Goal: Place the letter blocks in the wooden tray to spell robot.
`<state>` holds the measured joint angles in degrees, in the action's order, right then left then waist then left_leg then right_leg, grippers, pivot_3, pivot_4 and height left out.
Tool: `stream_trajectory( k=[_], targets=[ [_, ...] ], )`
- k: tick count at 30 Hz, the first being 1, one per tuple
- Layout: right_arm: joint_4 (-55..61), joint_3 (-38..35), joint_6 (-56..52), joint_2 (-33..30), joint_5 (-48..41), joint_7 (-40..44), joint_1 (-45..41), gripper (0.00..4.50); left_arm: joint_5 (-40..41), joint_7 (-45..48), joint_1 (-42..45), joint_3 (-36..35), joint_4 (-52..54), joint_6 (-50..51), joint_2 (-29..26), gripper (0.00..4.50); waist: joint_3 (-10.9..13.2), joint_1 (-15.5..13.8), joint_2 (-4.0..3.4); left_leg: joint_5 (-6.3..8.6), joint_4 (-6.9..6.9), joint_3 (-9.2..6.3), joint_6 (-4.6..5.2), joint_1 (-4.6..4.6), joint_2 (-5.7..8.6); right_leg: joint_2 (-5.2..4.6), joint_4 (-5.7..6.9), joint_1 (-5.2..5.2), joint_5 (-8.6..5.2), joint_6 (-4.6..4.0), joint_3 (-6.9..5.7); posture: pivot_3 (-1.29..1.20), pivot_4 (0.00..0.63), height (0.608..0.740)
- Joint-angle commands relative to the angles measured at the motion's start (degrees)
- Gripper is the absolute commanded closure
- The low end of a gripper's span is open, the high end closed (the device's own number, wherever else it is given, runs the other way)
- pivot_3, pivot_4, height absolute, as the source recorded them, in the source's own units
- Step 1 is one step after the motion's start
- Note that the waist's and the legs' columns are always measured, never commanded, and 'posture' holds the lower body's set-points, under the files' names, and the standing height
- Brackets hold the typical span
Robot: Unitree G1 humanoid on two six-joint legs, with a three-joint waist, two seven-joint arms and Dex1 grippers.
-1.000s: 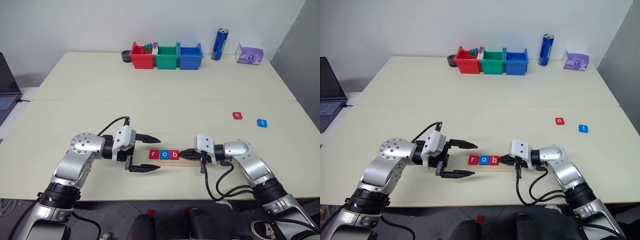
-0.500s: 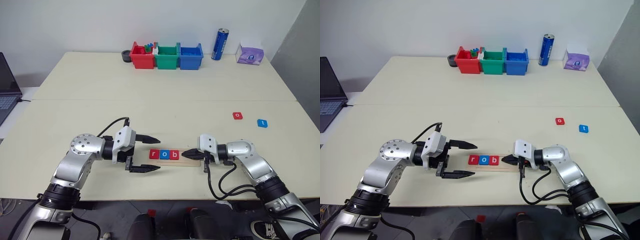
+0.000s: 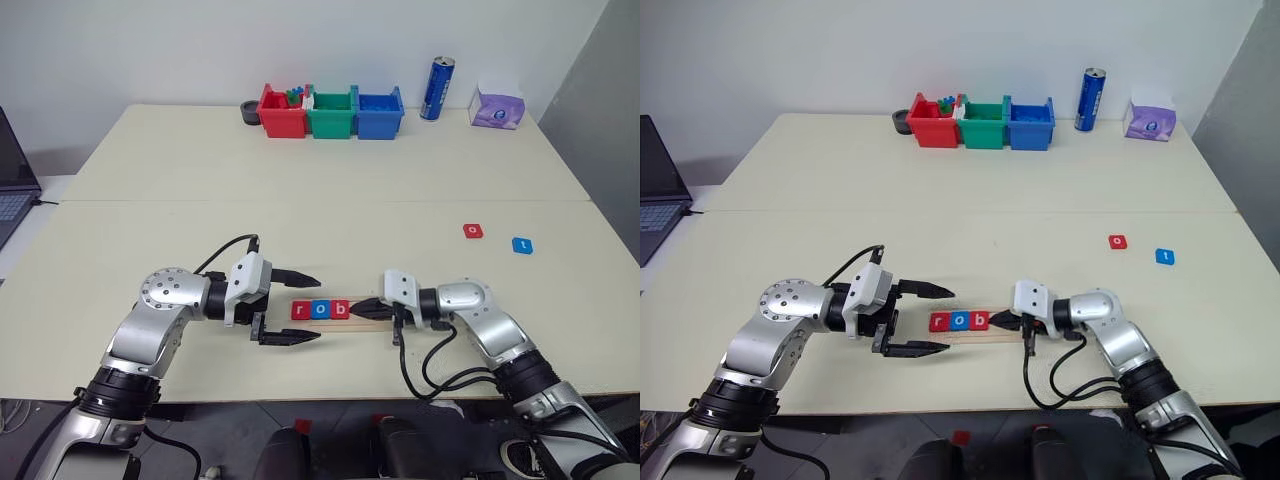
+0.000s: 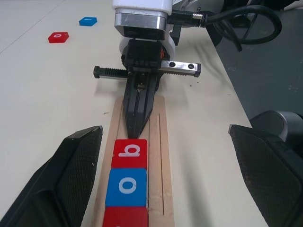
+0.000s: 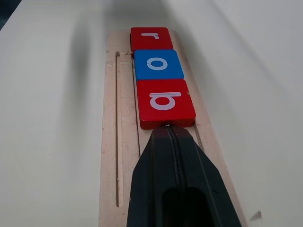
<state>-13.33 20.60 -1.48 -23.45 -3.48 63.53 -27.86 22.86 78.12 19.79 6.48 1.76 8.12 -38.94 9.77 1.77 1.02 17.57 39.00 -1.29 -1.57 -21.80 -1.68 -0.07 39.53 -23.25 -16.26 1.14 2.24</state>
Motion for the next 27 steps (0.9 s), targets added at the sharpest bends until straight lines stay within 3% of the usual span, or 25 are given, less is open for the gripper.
stream_trajectory(
  k=[1,9,16,19,21,27],
  targets=[
    [-0.11,-0.54,0.86,-0.19,-0.02,0.28,-0.82,4.49,0.48,-0.34,-0.34,-0.90,2.22,-0.26,-0.48,0.00,0.00,-0.01,0.00,0.00,0.00,0.01,0.00,0.00,0.00,-0.01,-0.01,0.00,0.00,0.00,0.01,0.00,0.150,0.740],
    [8.25,-4.69,-3.55,-5.31,-4.47,2.19,1.67,4.49,0.61,-0.68,-0.83,-0.95,2.82,-0.04,-0.36,0.00,0.00,-0.25,0.00,0.00,0.00,0.00,0.00,-0.03,0.00,-0.08,-0.04,0.00,0.00,0.00,-0.01,0.00,0.150,0.740],
    [28.16,-11.87,-21.74,-12.13,-15.15,0.84,7.02,4.49,0.87,-0.83,-0.83,-0.79,2.99,0.06,-0.02,0.00,0.00,-0.22,0.00,0.00,-0.01,-0.03,0.00,-0.06,-0.02,-0.07,-0.06,0.00,0.00,0.01,-0.02,0.00,0.150,0.740],
    [34.32,-15.86,-29.38,-14.74,-18.77,-2.32,10.60,3.90,0.87,-1.06,-1.06,-0.59,3.06,-0.05,0.32,0.00,0.00,-0.22,0.00,0.00,-0.01,-0.04,0.01,-0.06,-0.01,-0.07,-0.06,0.01,0.00,0.01,-0.02,0.00,0.150,0.740],
    [36.61,-18.00,-32.24,-15.19,-19.14,-5.74,12.64,3.24,0.84,-1.50,-0.95,-0.46,2.84,-0.13,0.80,0.00,0.00,-0.22,0.01,0.00,-0.01,-0.04,0.01,-0.06,0.01,-0.07,-0.06,0.02,-0.01,0.01,-0.02,0.00,0.150,0.740],
    [37.31,-25.61,-37.50,-7.83,-15.22,-26.48,14.95,1.03,0.45,-3.44,-0.18,0.90,2.90,0.28,4.03,0.00,0.00,-0.17,0.01,0.00,-0.01,-0.01,0.00,-0.06,0.05,-0.06,-0.04,0.03,-0.01,0.02,0.02,0.00,0.150,0.740]
  ],
)
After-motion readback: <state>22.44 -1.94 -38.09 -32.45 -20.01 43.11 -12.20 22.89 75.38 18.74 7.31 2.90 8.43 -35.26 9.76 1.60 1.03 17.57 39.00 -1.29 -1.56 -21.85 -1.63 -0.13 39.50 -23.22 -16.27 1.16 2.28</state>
